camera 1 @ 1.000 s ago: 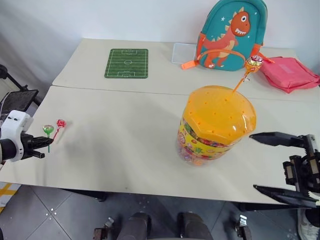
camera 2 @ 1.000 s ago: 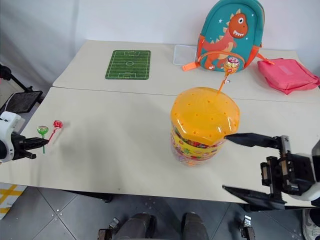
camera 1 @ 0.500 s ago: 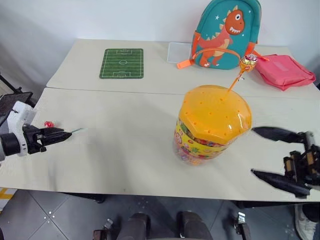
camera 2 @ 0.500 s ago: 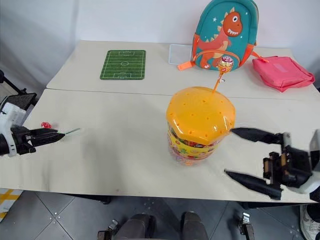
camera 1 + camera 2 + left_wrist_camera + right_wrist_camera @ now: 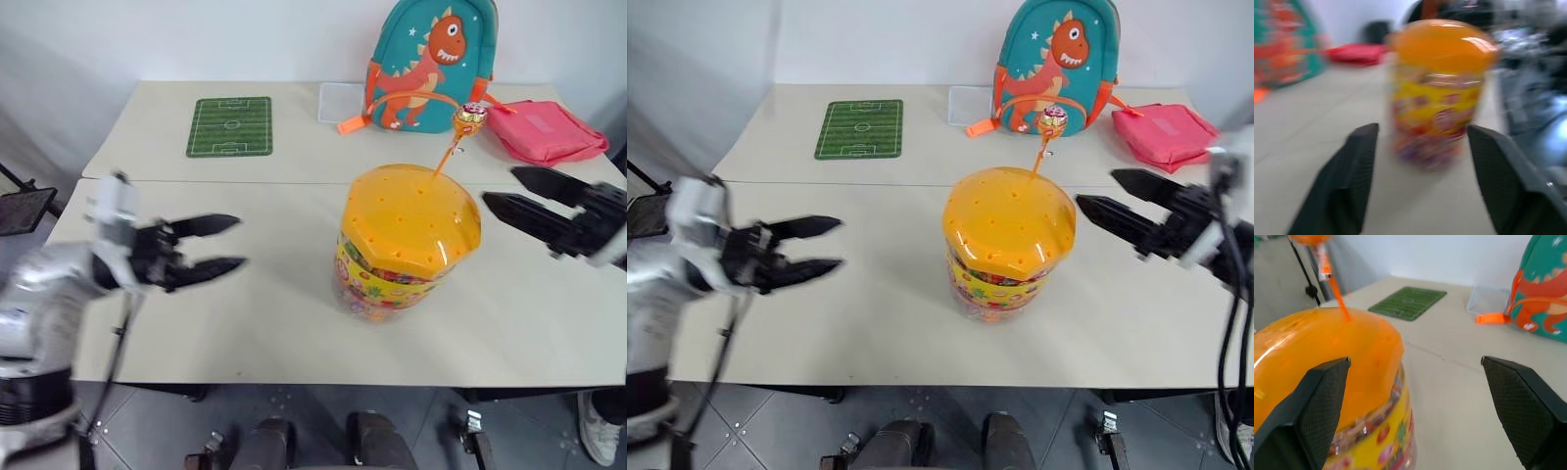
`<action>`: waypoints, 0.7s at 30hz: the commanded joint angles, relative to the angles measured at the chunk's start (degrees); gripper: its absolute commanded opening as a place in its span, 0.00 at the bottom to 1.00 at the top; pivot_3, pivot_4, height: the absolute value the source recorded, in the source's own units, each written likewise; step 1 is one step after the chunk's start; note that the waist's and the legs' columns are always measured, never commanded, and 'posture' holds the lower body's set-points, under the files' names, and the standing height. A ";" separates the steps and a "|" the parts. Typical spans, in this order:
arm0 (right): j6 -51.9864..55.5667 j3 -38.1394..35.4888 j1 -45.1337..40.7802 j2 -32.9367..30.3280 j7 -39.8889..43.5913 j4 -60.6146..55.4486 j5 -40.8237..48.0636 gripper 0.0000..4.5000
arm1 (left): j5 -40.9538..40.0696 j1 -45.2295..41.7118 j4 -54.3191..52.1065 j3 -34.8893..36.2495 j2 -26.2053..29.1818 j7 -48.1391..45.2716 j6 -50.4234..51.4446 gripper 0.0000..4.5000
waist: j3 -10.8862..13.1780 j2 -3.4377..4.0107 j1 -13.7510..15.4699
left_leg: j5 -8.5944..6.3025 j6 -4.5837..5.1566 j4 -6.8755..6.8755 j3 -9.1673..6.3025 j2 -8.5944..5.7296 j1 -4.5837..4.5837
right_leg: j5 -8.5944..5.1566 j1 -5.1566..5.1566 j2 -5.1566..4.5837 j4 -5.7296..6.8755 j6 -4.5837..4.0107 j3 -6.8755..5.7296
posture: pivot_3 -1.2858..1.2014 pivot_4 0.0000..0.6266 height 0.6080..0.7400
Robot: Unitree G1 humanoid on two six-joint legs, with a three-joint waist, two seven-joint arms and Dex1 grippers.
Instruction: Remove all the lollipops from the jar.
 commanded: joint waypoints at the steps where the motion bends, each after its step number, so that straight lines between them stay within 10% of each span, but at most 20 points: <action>1: 2.85 3.47 -6.62 1.09 -2.23 1.34 0.91 1.00 | -2.00 -2.90 -3.89 1.17 -1.80 4.48 -3.20 0.98 | 0.01 -0.04 -0.13 | 0.01 -0.02 0.01 0.00 0.02 -0.08 | 0.01 -0.13 0.02 0.07 -0.02 -0.01 | 0.52 0.24 1.00; 18: 4.56 9.69 -17.31 7.16 1.83 1.28 -3.38 1.00 | -4.84 -3.53 -2.29 -2.07 -2.13 6.02 -2.51 0.99 | 0.00 -0.03 -0.19 | 0.01 -0.01 0.04 0.20 -0.01 -0.19 | 0.02 -0.40 0.00 0.21 -0.01 0.03 | 0.52 0.24 1.00; 21: 4.38 9.41 -16.90 7.19 2.17 1.54 -4.60 0.81 | -4.65 -3.90 -2.13 -2.49 -2.26 6.27 -2.91 1.00 | 0.00 -0.03 -0.19 | 0.01 -0.01 0.04 0.19 -0.01 -0.19 | 0.02 -0.40 0.00 0.22 -0.01 0.02 | 0.52 0.24 1.00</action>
